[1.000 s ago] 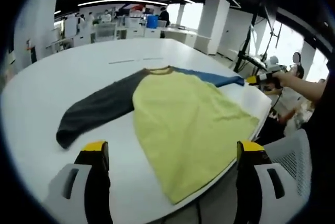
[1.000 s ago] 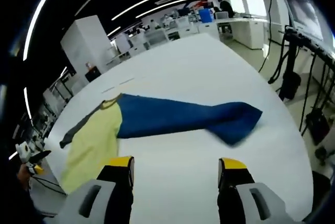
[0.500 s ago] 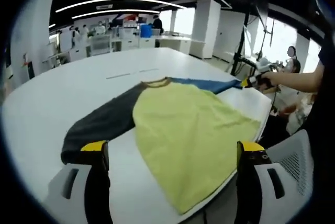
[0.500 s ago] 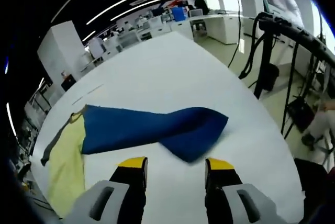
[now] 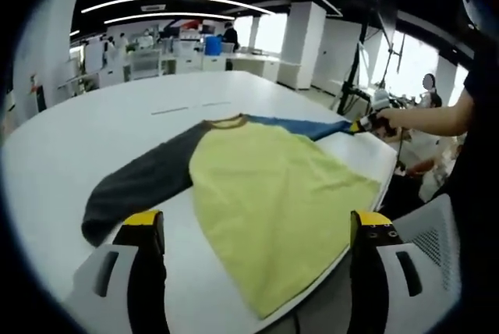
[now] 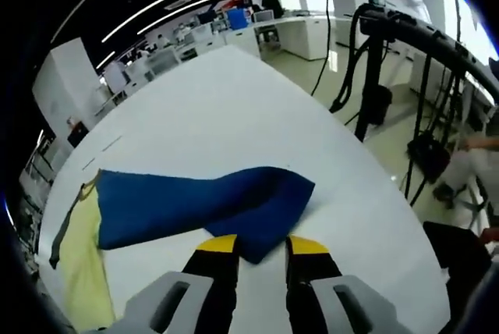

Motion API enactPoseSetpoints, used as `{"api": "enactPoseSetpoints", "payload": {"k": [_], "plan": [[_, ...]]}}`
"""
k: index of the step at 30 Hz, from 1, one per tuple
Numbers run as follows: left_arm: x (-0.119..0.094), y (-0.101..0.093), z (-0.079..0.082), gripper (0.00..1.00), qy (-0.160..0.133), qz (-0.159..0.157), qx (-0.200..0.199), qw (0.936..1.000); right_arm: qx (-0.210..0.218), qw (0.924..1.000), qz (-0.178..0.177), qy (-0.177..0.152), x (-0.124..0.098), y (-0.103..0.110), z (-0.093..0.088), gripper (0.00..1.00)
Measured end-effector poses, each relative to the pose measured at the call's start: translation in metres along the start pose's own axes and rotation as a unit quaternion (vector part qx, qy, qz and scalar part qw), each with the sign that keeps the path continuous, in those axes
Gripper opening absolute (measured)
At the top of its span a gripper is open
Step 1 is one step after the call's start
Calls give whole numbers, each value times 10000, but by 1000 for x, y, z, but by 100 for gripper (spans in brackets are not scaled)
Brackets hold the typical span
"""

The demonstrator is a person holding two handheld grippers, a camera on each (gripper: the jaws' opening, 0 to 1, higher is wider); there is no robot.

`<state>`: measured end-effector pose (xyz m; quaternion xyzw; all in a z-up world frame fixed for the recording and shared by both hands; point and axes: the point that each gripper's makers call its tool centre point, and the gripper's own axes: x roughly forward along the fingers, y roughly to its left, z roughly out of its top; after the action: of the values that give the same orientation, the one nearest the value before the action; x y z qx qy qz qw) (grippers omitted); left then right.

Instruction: Fold the garment on the visible template until the final outline fits inside the template.

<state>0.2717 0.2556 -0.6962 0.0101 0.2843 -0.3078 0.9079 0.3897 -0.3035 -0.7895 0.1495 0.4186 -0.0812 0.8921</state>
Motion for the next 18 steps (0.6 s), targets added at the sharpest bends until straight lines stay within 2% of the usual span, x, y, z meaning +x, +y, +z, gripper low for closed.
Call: {"api": "enactPoseSetpoints", "payload": {"k": [6, 10, 15, 17, 18], "plan": [[0, 2, 0, 95, 6, 26, -17, 10000, -605, 9978, -253, 92, 7, -8, 1, 14], [-1, 2, -2, 95, 78, 19, 9, 10000, -599, 9978, -249, 117, 15, -12, 2, 8], [-1, 3, -5, 95, 136, 46, 10, 9999, -670, 9973, -271, 88, 14, -9, 2, 3], [-1, 4, -6, 95, 144, 67, 0, 9999, -413, 9991, -18, 87, 13, -5, 3, 0], [-1, 4, -6, 95, 152, 62, 1, 9999, -491, 9987, -115, 114, 12, -11, 5, 0]]}}
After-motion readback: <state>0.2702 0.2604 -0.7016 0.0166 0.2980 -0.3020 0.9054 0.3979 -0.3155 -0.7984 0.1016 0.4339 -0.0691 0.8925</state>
